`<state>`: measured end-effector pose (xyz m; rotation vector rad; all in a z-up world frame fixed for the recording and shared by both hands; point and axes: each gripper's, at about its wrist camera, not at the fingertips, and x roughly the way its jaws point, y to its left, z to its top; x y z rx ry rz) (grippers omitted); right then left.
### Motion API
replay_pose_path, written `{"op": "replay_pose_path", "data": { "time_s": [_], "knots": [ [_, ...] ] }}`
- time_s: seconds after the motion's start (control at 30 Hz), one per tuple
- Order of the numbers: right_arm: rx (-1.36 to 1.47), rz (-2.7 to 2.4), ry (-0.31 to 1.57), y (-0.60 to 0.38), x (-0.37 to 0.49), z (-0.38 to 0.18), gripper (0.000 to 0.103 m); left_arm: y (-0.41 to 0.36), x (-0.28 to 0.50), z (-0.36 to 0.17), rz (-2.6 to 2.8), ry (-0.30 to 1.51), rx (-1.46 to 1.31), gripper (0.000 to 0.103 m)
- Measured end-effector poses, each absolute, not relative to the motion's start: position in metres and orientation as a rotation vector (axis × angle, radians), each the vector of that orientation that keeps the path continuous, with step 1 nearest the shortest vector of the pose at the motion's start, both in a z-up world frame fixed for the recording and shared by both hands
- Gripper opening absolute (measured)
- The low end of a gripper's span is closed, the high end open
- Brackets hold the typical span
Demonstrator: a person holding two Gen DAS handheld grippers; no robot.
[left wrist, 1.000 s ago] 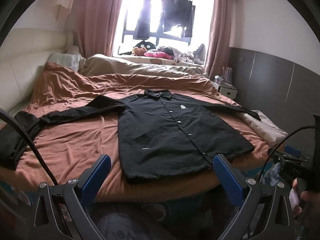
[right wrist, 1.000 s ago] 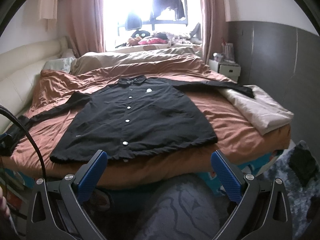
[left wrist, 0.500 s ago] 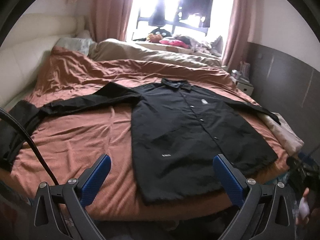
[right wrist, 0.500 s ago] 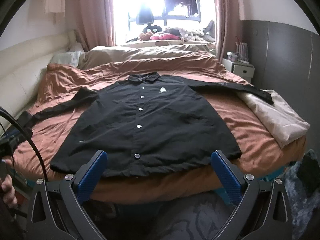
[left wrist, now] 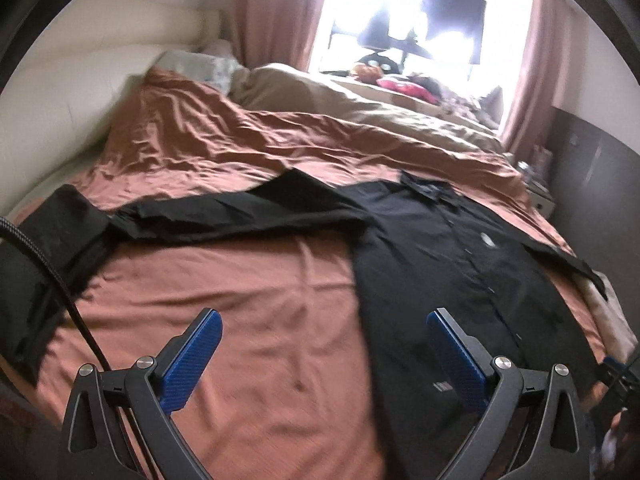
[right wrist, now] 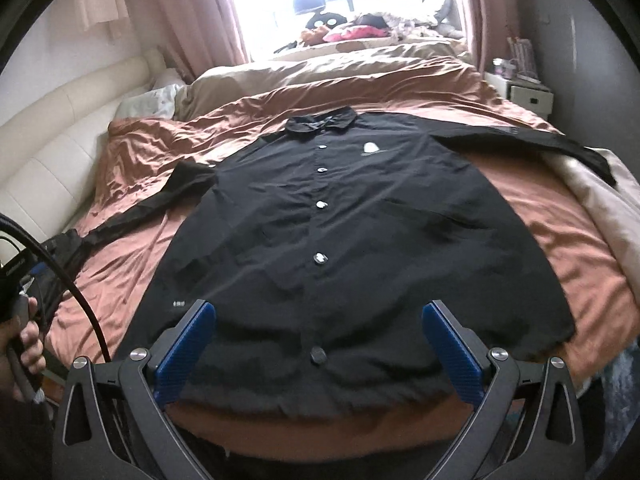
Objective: Fold large clothes
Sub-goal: 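Reach the left tool to the black shirt's sleeve cuff and grasp it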
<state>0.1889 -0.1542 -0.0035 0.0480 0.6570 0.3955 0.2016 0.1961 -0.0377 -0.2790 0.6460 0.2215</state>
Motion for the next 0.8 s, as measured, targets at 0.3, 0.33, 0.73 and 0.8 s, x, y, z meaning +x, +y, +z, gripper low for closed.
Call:
{"op": "replay_pose_path", "data": {
  "time_s": [0.3, 0.33, 0.73, 0.8],
  "knots": [
    [-0.015, 0.451, 0.646, -0.118, 0.251, 0.007, 0.103, 0.292, 0.243, -0.049, 0.358, 0.687, -0.325, 0.096],
    [-0.018, 0.453, 0.648, -0.114, 0.259, 0.008, 0.103, 0.301, 0.249, -0.052, 0.373, 0.692, -0.329, 0.095],
    [-0.073, 0.479, 0.672, -0.072, 0.308, -0.011, 0.093, 0.386, 0.288, -0.096, 0.478, 0.777, -0.476, 0.08],
    [-0.087, 0.471, 0.686, -0.065, 0.317, -0.009, 0.087, 0.399, 0.291, -0.104, 0.497, 0.785, -0.513, 0.079]
  ]
}}
